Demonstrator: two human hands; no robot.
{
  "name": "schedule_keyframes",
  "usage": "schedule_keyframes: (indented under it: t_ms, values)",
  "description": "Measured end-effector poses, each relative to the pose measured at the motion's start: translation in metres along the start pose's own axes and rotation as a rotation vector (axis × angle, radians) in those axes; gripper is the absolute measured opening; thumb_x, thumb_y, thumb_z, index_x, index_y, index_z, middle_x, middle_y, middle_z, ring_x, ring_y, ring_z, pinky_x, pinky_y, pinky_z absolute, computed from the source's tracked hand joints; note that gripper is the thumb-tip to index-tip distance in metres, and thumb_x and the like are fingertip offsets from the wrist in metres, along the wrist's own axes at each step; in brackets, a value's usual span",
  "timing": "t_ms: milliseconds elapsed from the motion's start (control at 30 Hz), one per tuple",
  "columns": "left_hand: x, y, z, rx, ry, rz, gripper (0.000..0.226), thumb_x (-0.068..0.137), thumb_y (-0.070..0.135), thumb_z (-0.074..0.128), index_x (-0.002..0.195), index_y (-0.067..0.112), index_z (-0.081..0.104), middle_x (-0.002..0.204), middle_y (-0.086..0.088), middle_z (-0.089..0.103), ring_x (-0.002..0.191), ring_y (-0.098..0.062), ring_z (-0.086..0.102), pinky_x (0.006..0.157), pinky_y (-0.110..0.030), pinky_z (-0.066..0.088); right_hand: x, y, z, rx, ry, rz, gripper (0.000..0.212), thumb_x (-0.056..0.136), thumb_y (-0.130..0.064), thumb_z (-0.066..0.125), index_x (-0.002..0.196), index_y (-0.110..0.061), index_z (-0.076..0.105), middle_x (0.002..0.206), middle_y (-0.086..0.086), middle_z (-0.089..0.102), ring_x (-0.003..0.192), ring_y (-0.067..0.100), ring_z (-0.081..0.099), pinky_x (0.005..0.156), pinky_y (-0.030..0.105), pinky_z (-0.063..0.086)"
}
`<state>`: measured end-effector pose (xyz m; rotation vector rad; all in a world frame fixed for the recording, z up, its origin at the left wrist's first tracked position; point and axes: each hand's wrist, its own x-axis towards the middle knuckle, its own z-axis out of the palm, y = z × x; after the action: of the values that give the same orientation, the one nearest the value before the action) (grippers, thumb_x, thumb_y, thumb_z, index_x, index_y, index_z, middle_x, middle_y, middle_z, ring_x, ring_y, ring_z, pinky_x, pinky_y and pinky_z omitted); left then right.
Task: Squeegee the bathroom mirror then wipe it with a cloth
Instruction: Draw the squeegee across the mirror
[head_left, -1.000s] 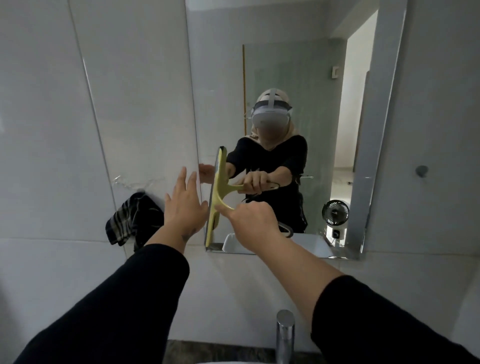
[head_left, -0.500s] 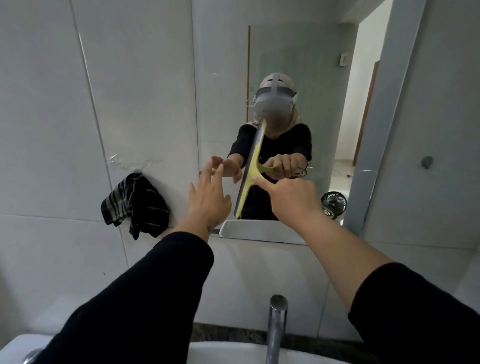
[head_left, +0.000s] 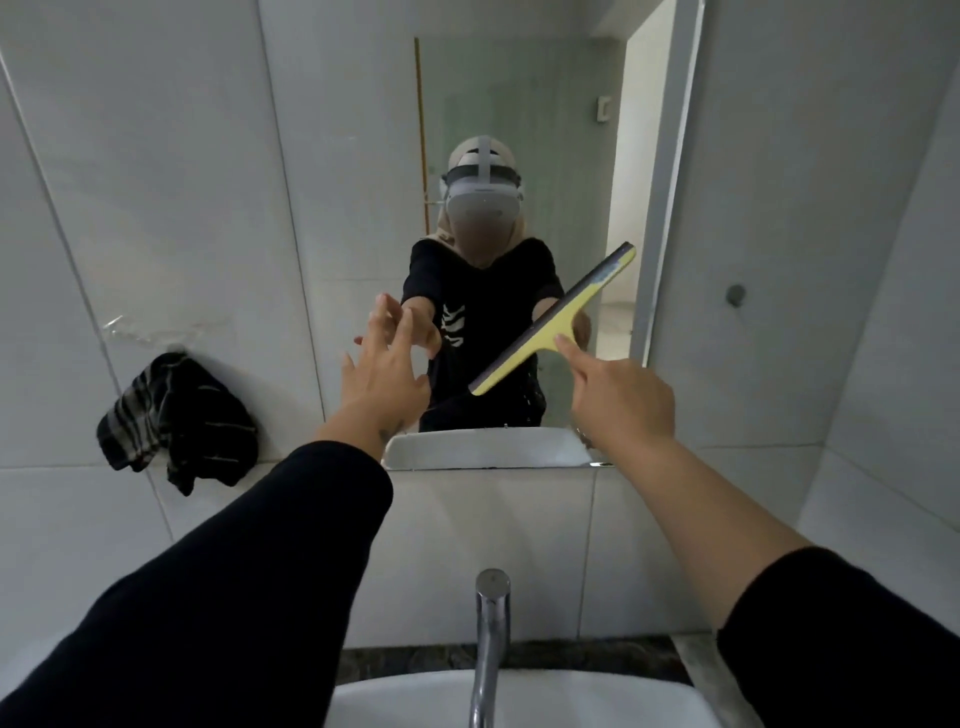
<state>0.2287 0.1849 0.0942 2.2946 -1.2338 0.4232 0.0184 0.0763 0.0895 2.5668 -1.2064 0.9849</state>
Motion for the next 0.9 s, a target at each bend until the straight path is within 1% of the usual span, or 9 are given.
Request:
schedule_keyframes:
  t_ms: [100,233,367,467,567,633,733,800,900]
  values:
    - [0.0,-0.002,0.005,0.021,0.022,0.014,0.085,0.088,0.026,0.057,0.151,0.025,0.0,0.158,-0.002,-0.02,0.144,-0.033,0.017,0.115,-0.058,0.017,-0.009,-0.002,0.012,0.153,-0.001,0.093,0.047,0.102,-0.025,0.033,0.143,-0.046,0.033,0.068,0.005,0.057,0.058,0.024,0.049,0.049,0.028,0.032]
    - [0.001,-0.006,0.01,0.024,0.048,0.044,0.085,0.089,0.028,0.056,0.151,0.025,-0.001,0.158,-0.004,-0.021,0.143,-0.034,0.02,0.113,-0.056,0.023,-0.02,-0.009,0.031,0.336,0.013,0.213,0.047,0.1,-0.024,0.035,0.142,-0.046,0.036,0.067,0.006,0.059,0.061,0.024,0.05,0.054,0.03,0.039]
    - [0.002,-0.011,0.015,-0.01,0.067,0.068,0.091,0.085,0.023,0.061,0.151,0.024,-0.001,0.157,-0.001,-0.023,0.145,-0.031,0.015,0.107,-0.05,0.037,-0.034,-0.02,0.048,0.493,0.028,0.336,0.047,0.099,-0.023,0.039,0.14,-0.045,0.039,0.062,0.002,0.055,0.066,0.023,0.053,0.06,0.03,0.046]
    - [0.002,-0.012,0.016,-0.018,0.075,0.079,0.092,0.084,0.023,0.063,0.151,0.024,-0.001,0.157,0.0,-0.022,0.146,-0.03,0.013,0.106,-0.051,0.039,-0.043,-0.026,0.061,0.61,0.029,0.391,0.046,0.1,-0.021,0.038,0.141,-0.042,0.04,0.069,0.008,0.063,0.066,0.025,0.056,0.056,0.03,0.045]
    - [0.002,-0.014,0.017,-0.024,0.084,0.09,0.09,0.084,0.023,0.061,0.151,0.024,0.001,0.158,-0.001,-0.02,0.144,-0.032,0.018,0.105,-0.052,0.038,-0.059,-0.029,0.076,0.618,-0.008,0.436,0.047,0.1,-0.02,0.038,0.142,-0.043,0.039,0.084,0.007,0.069,0.071,0.024,0.058,0.057,0.03,0.044]
    - [0.001,-0.015,0.015,-0.007,0.088,0.096,0.088,0.084,0.023,0.061,0.151,0.025,0.003,0.159,-0.002,-0.017,0.138,-0.037,0.029,0.106,-0.052,0.037,-0.073,-0.029,0.081,0.547,-0.054,0.452,0.047,0.101,-0.022,0.037,0.142,-0.044,0.038,0.08,0.005,0.063,0.062,0.018,0.05,0.05,0.026,0.036]
    - [-0.001,-0.019,0.009,-0.001,0.119,0.12,0.085,0.085,0.021,0.06,0.151,0.025,0.006,0.16,-0.003,-0.008,0.134,-0.038,0.035,0.11,-0.052,0.03,-0.082,-0.035,0.073,0.386,-0.088,0.352,0.048,0.102,-0.024,0.034,0.143,-0.047,0.033,0.069,0.001,0.052,0.055,0.015,0.04,0.047,0.027,0.032]
    - [-0.002,-0.023,0.002,-0.014,0.145,0.097,0.083,0.086,0.019,0.058,0.151,0.025,0.006,0.16,-0.001,-0.004,0.138,-0.034,0.031,0.114,-0.054,0.024,-0.079,-0.05,0.064,0.258,-0.09,0.158,0.05,0.102,-0.023,0.033,0.146,-0.046,0.026,0.062,-0.003,0.044,0.052,0.014,0.038,0.044,0.026,0.028]
    - [-0.009,-0.035,-0.007,0.008,0.155,0.002,0.079,0.088,0.019,0.056,0.151,0.022,0.008,0.16,0.001,-0.003,0.141,-0.029,0.026,0.116,-0.052,0.02,-0.068,-0.079,0.057,0.082,-0.119,-0.13,0.062,0.097,-0.014,0.039,0.148,-0.044,0.021,0.057,-0.002,0.035,0.049,0.016,0.035,0.042,0.025,0.018]
